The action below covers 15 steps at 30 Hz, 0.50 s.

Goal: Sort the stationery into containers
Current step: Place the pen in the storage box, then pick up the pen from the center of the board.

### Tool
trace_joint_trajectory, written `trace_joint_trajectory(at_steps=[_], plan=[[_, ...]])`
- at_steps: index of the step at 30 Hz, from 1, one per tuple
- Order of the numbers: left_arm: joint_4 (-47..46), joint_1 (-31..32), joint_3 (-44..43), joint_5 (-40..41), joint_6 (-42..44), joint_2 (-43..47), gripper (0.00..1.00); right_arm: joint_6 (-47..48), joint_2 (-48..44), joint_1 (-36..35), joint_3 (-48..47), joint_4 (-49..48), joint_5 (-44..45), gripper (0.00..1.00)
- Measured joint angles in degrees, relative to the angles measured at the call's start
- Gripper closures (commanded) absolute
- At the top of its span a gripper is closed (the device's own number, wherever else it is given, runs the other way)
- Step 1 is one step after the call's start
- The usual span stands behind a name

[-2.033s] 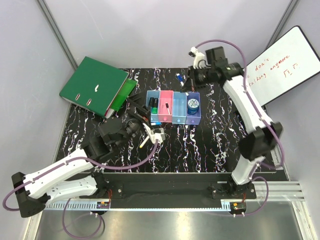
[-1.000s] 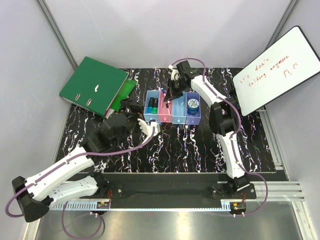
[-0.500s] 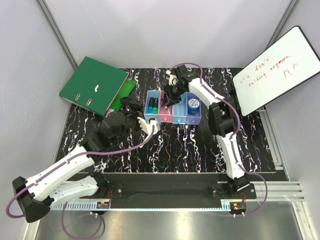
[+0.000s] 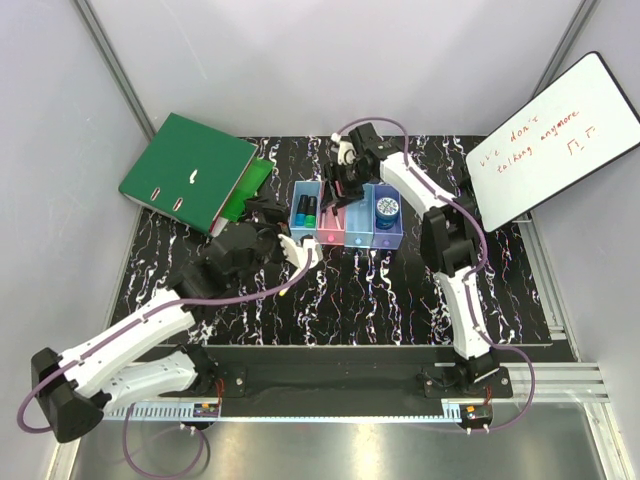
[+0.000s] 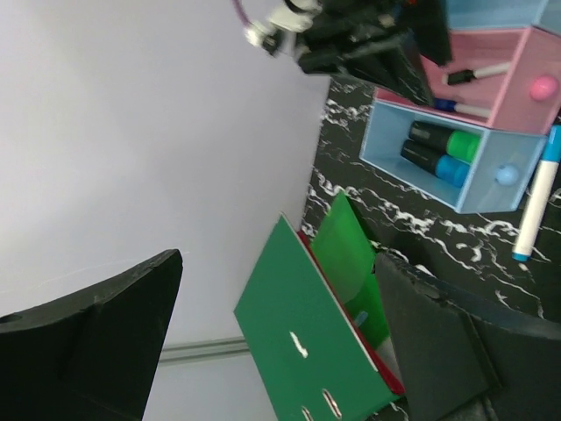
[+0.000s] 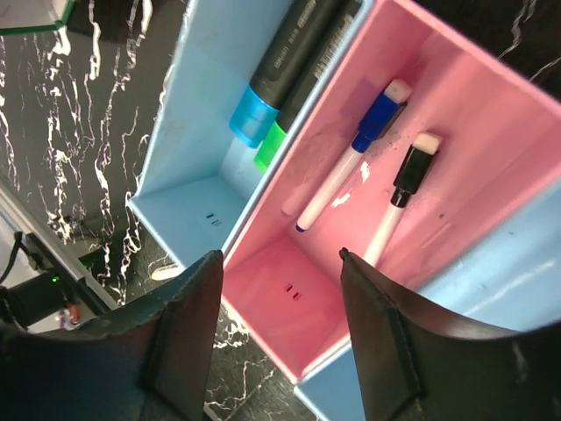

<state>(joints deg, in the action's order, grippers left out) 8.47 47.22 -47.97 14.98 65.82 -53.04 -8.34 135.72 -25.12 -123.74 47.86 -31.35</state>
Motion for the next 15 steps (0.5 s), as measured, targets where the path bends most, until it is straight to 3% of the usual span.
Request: trace_joint_trajectory(at_steps=[8, 15], plan=[[6.67, -1.88, 1.16, -3.26, -11.52, -10.91, 0.01, 5.53, -11.96, 0.04, 0.0, 1.51, 11.45, 0.29], [15.45, -2.34, -8.66, -6.16, -23.61, -24.41, 0.03, 12.96, -26.75, 2.1, -2.34, 0.72, 23.08, 0.28]])
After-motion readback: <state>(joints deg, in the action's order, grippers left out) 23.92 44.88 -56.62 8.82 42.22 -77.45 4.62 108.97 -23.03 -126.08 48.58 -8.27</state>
